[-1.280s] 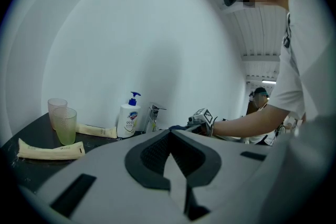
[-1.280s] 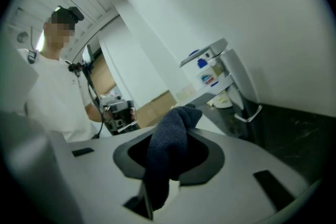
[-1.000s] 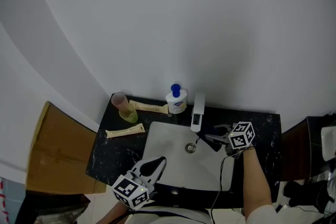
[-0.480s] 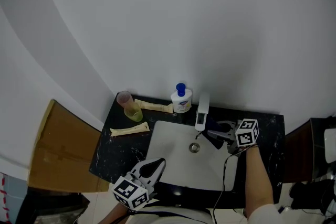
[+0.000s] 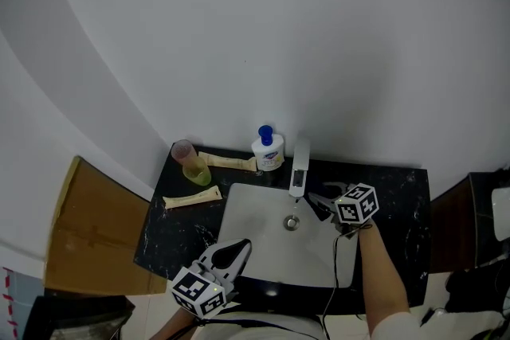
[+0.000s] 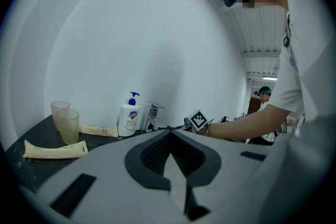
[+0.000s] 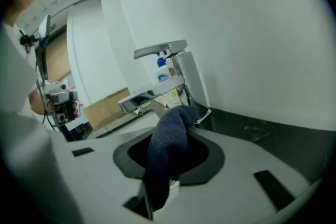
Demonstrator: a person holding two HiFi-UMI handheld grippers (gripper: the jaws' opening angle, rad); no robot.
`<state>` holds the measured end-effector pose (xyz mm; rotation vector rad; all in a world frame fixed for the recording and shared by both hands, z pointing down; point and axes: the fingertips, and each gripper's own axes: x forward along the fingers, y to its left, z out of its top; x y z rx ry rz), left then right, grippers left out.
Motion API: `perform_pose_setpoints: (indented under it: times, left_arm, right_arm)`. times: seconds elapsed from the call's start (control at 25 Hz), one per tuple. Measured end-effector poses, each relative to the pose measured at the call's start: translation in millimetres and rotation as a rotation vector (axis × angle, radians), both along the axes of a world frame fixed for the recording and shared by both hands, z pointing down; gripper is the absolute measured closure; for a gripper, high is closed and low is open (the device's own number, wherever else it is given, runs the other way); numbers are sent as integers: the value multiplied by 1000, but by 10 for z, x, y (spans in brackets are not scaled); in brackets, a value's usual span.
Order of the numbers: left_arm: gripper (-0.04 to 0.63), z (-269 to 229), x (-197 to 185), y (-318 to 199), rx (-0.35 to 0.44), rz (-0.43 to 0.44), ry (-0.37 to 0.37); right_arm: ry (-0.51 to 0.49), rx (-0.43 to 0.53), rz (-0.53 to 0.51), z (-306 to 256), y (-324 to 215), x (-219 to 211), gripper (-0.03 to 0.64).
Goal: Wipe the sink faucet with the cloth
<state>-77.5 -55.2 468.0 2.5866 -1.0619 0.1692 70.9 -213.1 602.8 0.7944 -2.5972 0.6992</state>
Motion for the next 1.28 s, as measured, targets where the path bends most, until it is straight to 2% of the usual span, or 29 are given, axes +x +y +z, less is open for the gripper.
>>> perform_pose_setpoints:
  times: [0.28, 0.36, 0.52, 0.6, 0.68, 0.92, 1.04, 1.16, 1.28]
  left_arm:
    - [594, -5, 5, -16, -4, -10, -9]
    - [594, -29, 20, -28, -6, -14, -12]
    - [594, -11, 5, -28, -5, -13, -7]
    - [594, -46, 5, -31, -14, -18, -17]
    - [594, -14, 3, -14, -13, -15, -14]
    - [594, -15, 18, -4, -3, -16, -8]
    - [594, 20, -17, -5, -5, -15, -5]
    - [594, 24, -42, -2, -7, -20, -8]
    - [594, 16, -71, 11, -3, -25, -7]
  right_arm:
    - [2, 1, 16, 6, -189, -319, 509]
    - [10, 22, 93, 5, -293, -224, 509]
    - [1, 66, 379, -71, -514, 357, 509]
    - [-11, 63, 445, -85, -548, 553, 509]
    - [-23, 47, 399, -82, -498, 489, 509]
    - [-34, -14, 87, 7, -118, -244, 509]
    - [-26, -21, 5, 44, -54, -492, 509]
    - [-25, 2, 67, 47, -183, -441, 509]
    - [-47, 36, 281, -27, -418, -58, 509]
